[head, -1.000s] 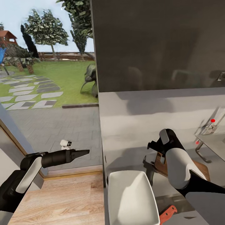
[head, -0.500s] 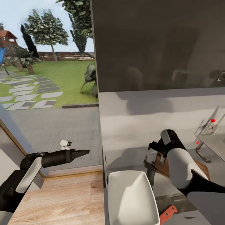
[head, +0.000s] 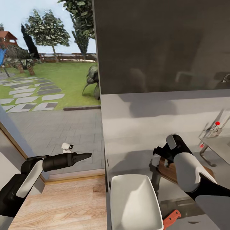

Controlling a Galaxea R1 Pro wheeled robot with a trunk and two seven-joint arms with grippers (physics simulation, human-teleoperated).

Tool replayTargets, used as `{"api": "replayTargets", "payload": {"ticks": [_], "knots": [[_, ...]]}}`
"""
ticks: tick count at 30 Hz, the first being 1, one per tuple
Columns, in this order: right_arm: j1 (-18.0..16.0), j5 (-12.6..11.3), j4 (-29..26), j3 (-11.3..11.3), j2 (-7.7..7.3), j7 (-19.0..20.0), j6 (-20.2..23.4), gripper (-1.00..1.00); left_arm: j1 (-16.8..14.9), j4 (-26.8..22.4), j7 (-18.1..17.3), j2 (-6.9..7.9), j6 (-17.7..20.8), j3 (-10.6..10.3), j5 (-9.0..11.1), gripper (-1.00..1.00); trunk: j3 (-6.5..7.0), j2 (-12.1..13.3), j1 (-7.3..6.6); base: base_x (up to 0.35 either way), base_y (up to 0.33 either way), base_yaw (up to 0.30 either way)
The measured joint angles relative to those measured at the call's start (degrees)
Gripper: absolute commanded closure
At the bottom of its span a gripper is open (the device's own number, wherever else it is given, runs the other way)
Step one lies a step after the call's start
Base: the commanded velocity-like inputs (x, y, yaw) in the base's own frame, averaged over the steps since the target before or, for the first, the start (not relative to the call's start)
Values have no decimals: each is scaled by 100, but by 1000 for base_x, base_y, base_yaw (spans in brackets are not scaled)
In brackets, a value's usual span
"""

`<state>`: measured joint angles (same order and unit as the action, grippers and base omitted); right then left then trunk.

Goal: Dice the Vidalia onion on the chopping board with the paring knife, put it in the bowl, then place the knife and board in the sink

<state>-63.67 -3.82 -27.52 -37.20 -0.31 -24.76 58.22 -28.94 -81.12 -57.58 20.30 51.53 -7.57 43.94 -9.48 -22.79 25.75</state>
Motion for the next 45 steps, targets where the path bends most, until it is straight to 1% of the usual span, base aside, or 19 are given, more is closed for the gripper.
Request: {"api": "replayTargets", "payload": {"ticks": [1, 4, 9, 18, 19, 20, 24, 25, 28, 29, 31, 40, 45], "knots": [[2, 93, 74, 6, -22, 10, -42, -100, 0, -1, 0, -2, -1, 0, 1, -100, -1, 0, 0, 0, 0, 0], [2, 184, 240, 11, -52, 88, -179, -100, 0, -1, 1, 0, 2, 0, 1, -100, -1, 0, 0, 0, 0, 0], [1, 353, 335, 18, -66, 220, -245, -100, 0, -1, 0, 0, 3, 0, 2, -100, 0, -2, -1, 0, 0, 0], [0, 463, 362, 36, -69, 300, -248, -100, 1, -1, 0, -1, 2, 1, 1, -100, 1, -3, -2, 0, 0, 0], [0, 463, 362, 36, -69, 299, -248, 100, 1, -1, 0, -1, 3, 1, 1, -100, 1, -3, -2, 0, 0, 0], [2, 512, 363, 37, -71, 307, -254, 100, 1, -1, 1, -2, 3, 1, 1, -100, 0, -1, -1, 0, 0, 0], [3, 405, 366, 20, -69, 330, -302, 100, 0, -1, 0, 2, 4, 0, 1, -100, -1, 0, 0, 0, 0, 0], [3, 457, 365, 28, -70, 323, -310, 100, 0, -1, 1, 3, 4, 1, 1, -100, -1, 0, 0, 0, 0, 0], [3, 495, 365, 30, -71, 327, -328, 100, 0, -1, 1, 4, 4, 1, 1, -100, -1, 0, 0, 0, 0, 0], [3, 436, 365, 21, -69, 329, -347, 100, 0, -1, 0, 4, 4, 0, 1, -100, -1, 0, 0, 0, 0, 0], [3, 468, 365, 24, -73, 324, -345, 100, 0, -1, 1, 4, 4, 1, 1, -100, -1, 0, 0, 0, 0, 0], [3, 471, 365, 21, -84, 318, -351, 100, 0, -1, 1, 4, 4, 1, 1, -100, -1, 0, 0, 0, 0, 0], [3, 481, 365, 24, -129, 315, -349, 100, 0, -1, 1, 4, 4, 1, 1, -100, -1, 0, 0, 0, 0, 0]]}}
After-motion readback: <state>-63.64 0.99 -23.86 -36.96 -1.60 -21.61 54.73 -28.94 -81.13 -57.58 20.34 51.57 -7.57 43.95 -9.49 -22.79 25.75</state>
